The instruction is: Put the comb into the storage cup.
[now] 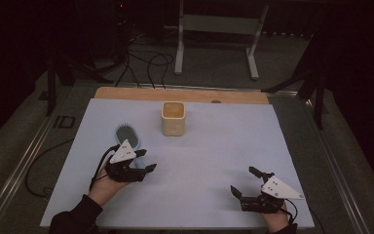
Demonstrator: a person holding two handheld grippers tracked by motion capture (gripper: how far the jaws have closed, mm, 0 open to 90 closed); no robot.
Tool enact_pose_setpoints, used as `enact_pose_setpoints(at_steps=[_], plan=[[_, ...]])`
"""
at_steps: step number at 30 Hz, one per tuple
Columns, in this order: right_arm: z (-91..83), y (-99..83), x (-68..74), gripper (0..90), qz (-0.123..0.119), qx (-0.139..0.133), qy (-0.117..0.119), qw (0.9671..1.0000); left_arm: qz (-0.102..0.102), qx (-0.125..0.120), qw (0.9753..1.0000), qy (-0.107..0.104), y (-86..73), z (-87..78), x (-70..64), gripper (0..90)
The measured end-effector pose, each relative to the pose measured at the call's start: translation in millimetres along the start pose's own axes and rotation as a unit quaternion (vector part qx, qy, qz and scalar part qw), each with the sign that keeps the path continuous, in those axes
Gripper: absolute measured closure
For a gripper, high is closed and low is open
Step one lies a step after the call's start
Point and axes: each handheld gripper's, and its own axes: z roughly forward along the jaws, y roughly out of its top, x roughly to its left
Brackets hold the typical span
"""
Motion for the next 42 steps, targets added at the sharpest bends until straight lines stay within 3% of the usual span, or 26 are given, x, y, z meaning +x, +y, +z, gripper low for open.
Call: enact_pose_setpoints(at_steps=[1,9,14,23,31,42], plan=[[0.1,0.0,-0.1,8.1,-0.002,0.0,0.0,1.0,-0.001,0.001,1.0,-0.003,-0.4,1.7,-0.1,44.3],[1.1,-0.3,-0.2,8.2,0.002,0.002,0.002,1.0,-0.019,0.039,0.999,0.012,-3.3,18.7,2.7,73.5],[0.8,-0.2,-0.3,8.2,0.002,0.001,0.004,1.0,-0.016,0.064,0.9976,0.021,-3.5,24.5,2.2,89.4],[0.7,0.2,-0.2,8.2,-0.002,-0.001,0.006,1.0,-0.036,0.101,0.9942,0.008,-10.7,35.0,7.3,90.0],[0.6,0.2,-0.4,8.2,0.001,0.0,0.007,1.0,-0.038,0.132,0.9905,0.006,-16.8,39.8,8.3,90.0],[-0.3,1.0,-0.5,8.2,0.003,-0.002,0.005,1.0,-0.033,0.163,0.9859,0.017,-28.1,13.2,11.4,90.0]])
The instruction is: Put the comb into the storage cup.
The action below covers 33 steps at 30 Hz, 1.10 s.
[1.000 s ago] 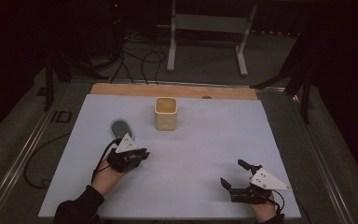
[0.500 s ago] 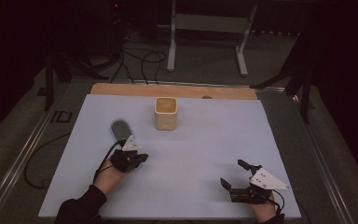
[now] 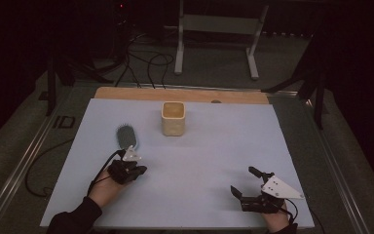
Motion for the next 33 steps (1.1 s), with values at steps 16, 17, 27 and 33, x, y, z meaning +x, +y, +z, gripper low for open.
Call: enact_pose_setpoints(at_steps=[16,17,27,33], plan=[[1.5,0.0,-0.2,8.2,0.003,0.001,0.002,1.0,-0.032,0.025,0.9984,0.04,-40.4,-30.8,22.2,90.0],[1.6,-0.1,-0.2,8.2,0.004,0.001,0.002,1.0,-0.033,0.026,0.9983,0.041,-41.8,-32.0,24.0,90.0],[2.0,-0.2,-0.4,8.2,0.006,0.002,0.004,1.0,-0.046,0.035,0.9969,0.054,-51.1,-40.5,37.6,90.0],[2.2,-0.3,-0.6,8.2,0.006,0.003,0.004,1.0,-0.054,0.022,0.997,0.051,-51.6,-48.3,37.5,90.0]])
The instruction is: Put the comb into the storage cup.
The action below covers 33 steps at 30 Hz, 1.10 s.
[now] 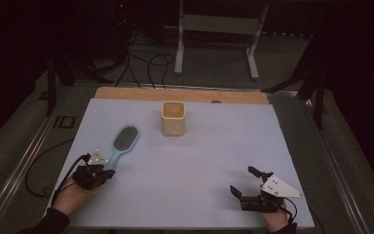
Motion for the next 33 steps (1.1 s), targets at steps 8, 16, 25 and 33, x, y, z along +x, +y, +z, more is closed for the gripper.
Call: enact_pose_setpoints(at_steps=[8,16,25,33], plan=[[-0.5,0.7,0.5,8.2,-0.003,-0.002,-0.001,1.0,-0.016,-0.028,0.9994,-0.007,10.4,-19.3,0.0,90.0],[0.0,0.6,0.5,8.2,-0.001,-0.001,0.0,1.0,-0.028,-0.029,0.9992,-0.006,30.4,-34.3,1.4,89.9],[0.0,0.7,0.2,8.2,-0.002,-0.002,0.001,1.0,-0.058,-0.022,0.998,0.011,45.7,-36.7,6.7,78.6],[0.6,0.5,0.5,8.2,-0.001,-0.001,0.002,1.0,-0.086,0.001,0.9961,0.018,57.4,-30.1,13.2,47.8]])
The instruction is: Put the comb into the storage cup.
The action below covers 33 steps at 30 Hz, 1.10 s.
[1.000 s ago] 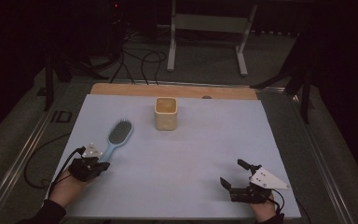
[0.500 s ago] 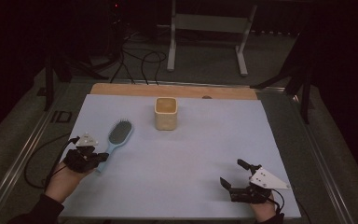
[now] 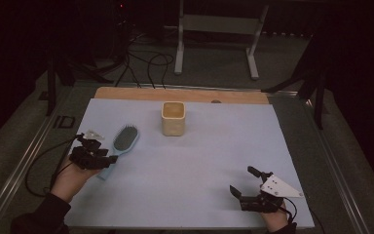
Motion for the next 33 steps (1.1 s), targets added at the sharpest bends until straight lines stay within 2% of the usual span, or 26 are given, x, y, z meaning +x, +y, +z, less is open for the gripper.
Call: enact_pose_setpoints(at_steps=[1,3,5,10,15,16,21,25,29,33], plan=[[0.0,-0.1,0.1,8.2,0.0,0.0,0.0,1.0,-0.008,0.005,0.9999,-0.004,1.6,1.9,0.6,42.1],[-0.1,0.2,0.1,8.2,0.0,-0.001,0.0,1.0,-0.019,0.012,0.9997,0.002,4.8,4.8,1.1,31.8],[0.2,-0.1,0.0,8.2,0.0,0.0,0.001,1.0,-0.034,0.022,0.9992,-0.005,8.3,7.7,2.8,24.1],[0.3,0.0,0.2,8.2,-0.001,0.001,0.001,1.0,-0.053,0.055,0.9971,0.0,16.4,16.7,5.5,1.1],[0.3,0.0,0.1,8.2,0.0,0.0,0.002,1.0,-0.056,0.079,0.9952,-0.005,21.6,27.7,9.1,0.0],[0.5,-0.1,0.1,8.2,0.0,0.001,0.002,1.0,-0.054,0.086,0.9948,-0.012,22.3,30.1,9.7,0.0],[0.6,-0.1,0.1,8.2,0.001,0.001,0.003,1.0,-0.048,0.101,0.9937,-0.011,26.0,38.7,12.4,0.0],[0.6,0.0,0.5,8.2,0.001,0.001,0.003,1.0,-0.055,0.109,0.9925,-0.006,28.9,44.6,16.3,0.5],[0.6,0.0,0.5,8.2,0.002,0.001,0.003,1.0,-0.057,0.121,0.991,-0.01,29.8,51.8,20.0,4.1],[0.8,-0.2,-0.2,8.2,0.001,0.001,0.003,1.0,-0.06,0.122,0.9907,-0.007,30.1,56.8,24.1,12.0]])
